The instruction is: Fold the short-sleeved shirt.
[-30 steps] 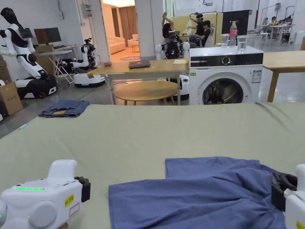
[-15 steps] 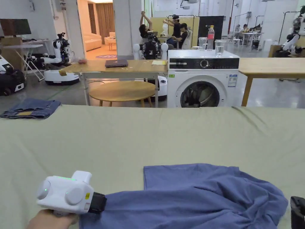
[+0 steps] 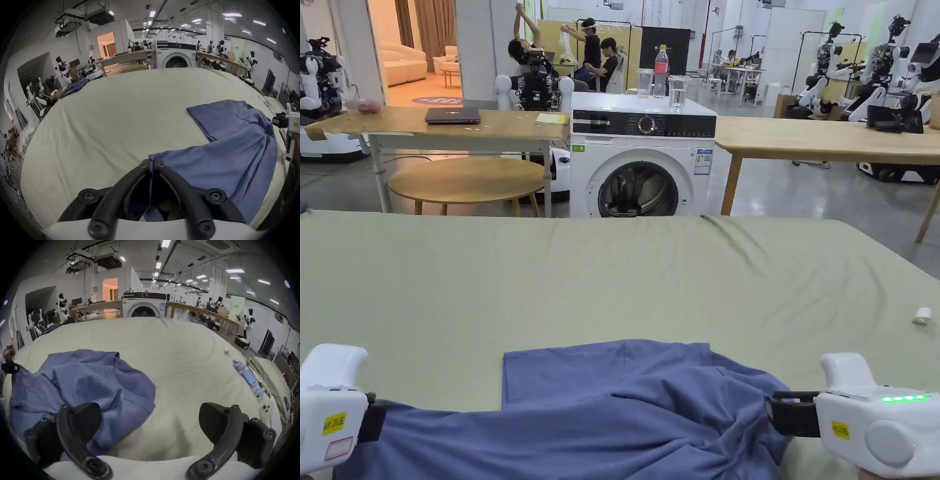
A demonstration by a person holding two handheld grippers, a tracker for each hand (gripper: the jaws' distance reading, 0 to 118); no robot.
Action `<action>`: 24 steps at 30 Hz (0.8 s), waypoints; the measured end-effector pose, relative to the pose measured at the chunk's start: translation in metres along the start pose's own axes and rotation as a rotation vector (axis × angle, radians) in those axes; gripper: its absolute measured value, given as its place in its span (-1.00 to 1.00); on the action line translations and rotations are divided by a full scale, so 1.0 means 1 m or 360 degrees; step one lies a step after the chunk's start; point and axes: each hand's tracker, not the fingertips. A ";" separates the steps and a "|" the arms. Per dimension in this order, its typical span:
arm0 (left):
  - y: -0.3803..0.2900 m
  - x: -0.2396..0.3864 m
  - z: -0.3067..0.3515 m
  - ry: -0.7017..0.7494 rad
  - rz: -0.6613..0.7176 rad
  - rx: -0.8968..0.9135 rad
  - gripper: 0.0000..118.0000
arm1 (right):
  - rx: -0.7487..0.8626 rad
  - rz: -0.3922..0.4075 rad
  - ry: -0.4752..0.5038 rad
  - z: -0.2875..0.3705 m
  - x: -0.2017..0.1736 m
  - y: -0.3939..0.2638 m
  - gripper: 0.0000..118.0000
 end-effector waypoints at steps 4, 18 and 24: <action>0.003 0.000 -0.004 0.0019 -0.0033 -0.0012 -1.00 | -0.0190 0.0037 0.0088 -0.034 0.000 0.005 0.81; 0.037 -0.036 0.046 0.0275 -0.0081 0.0163 -1.00 | 0.0235 -0.0028 0.0180 0.088 -0.018 0.087 -0.89; 0.103 -0.062 0.127 0.0497 -0.0070 0.0523 -1.00 | 0.0637 0.0093 0.0108 0.187 -0.043 0.171 -0.89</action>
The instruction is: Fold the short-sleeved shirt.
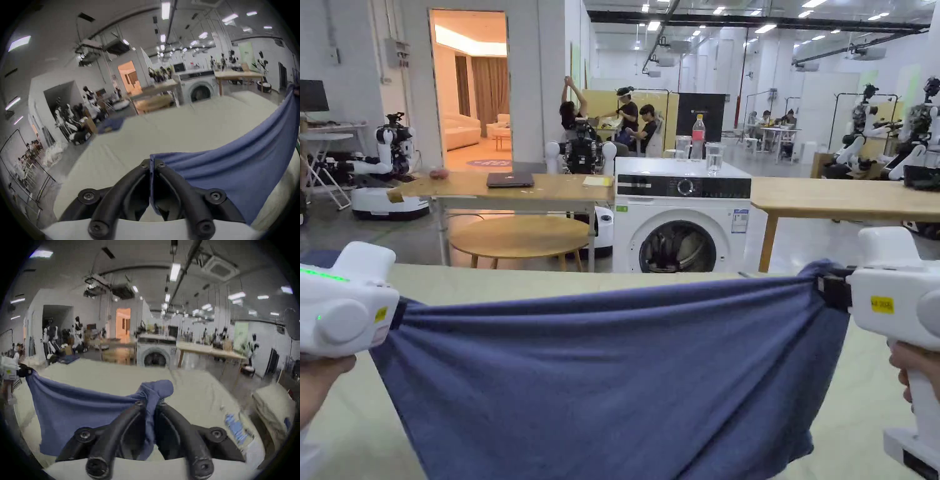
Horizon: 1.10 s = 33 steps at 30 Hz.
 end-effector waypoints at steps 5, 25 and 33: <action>0.080 -0.020 0.022 0.0080 0.0054 0.0235 -1.00 | 0.0216 0.0104 -0.0090 0.011 -0.017 0.088 -0.89; 0.128 0.025 -0.074 0.0103 0.0103 0.0256 -1.00 | 0.0274 -0.0029 -0.0233 -0.080 0.004 0.106 -0.89; 0.072 0.028 -0.047 -0.0124 0.0345 0.0166 -1.00 | 0.0155 -0.0079 -0.0185 -0.060 0.024 0.021 -0.89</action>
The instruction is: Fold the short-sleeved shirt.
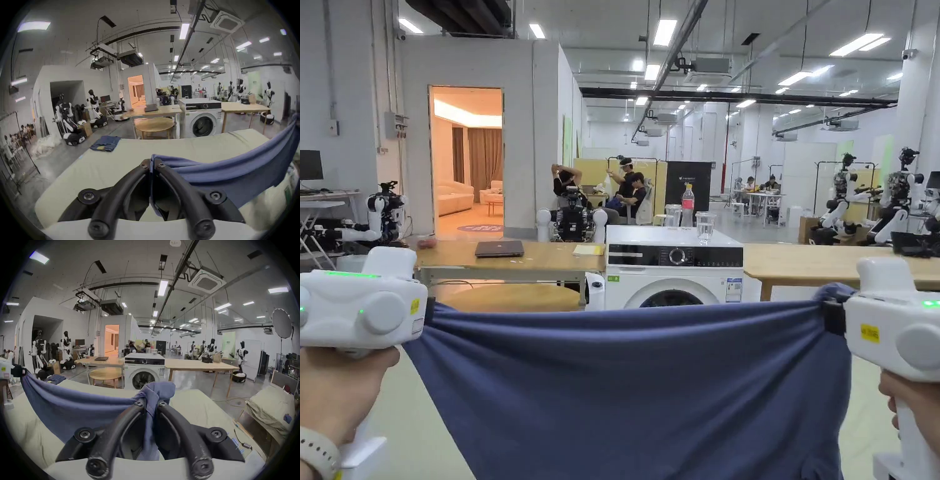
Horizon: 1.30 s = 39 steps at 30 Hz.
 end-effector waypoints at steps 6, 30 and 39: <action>-0.076 -0.017 0.086 -0.0172 0.0027 -0.0105 -1.00 | -0.0081 0.0003 0.0055 0.095 0.022 -0.071 -0.88; -0.222 0.041 0.231 -0.0221 -0.0005 -0.0008 0.85 | 0.0001 -0.0049 0.0117 0.253 -0.080 -0.176 0.59; -0.236 -0.001 0.224 -0.0207 0.0051 -0.0222 -1.00 | -0.0087 -0.0086 0.0112 0.244 -0.102 -0.194 -1.00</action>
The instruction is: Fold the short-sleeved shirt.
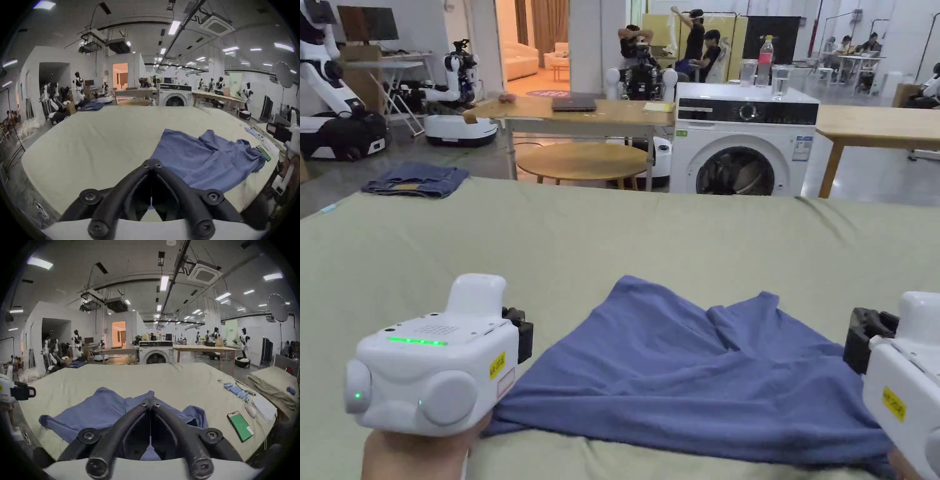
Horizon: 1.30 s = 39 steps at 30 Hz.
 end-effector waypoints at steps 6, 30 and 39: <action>-0.024 -0.062 -0.016 0.0034 0.0096 -0.0241 -1.00 | -0.0113 0.0038 0.0061 -0.024 0.000 -0.010 -1.00; -0.044 -0.041 -0.068 -0.0124 0.0002 -0.0526 -1.00 | -0.0819 0.0319 0.0144 -0.269 0.094 -0.003 1.00; -0.044 -0.045 -0.080 -0.0111 -0.0025 -0.0560 -1.00 | -0.1228 0.0167 0.0254 -0.263 0.090 -0.020 0.30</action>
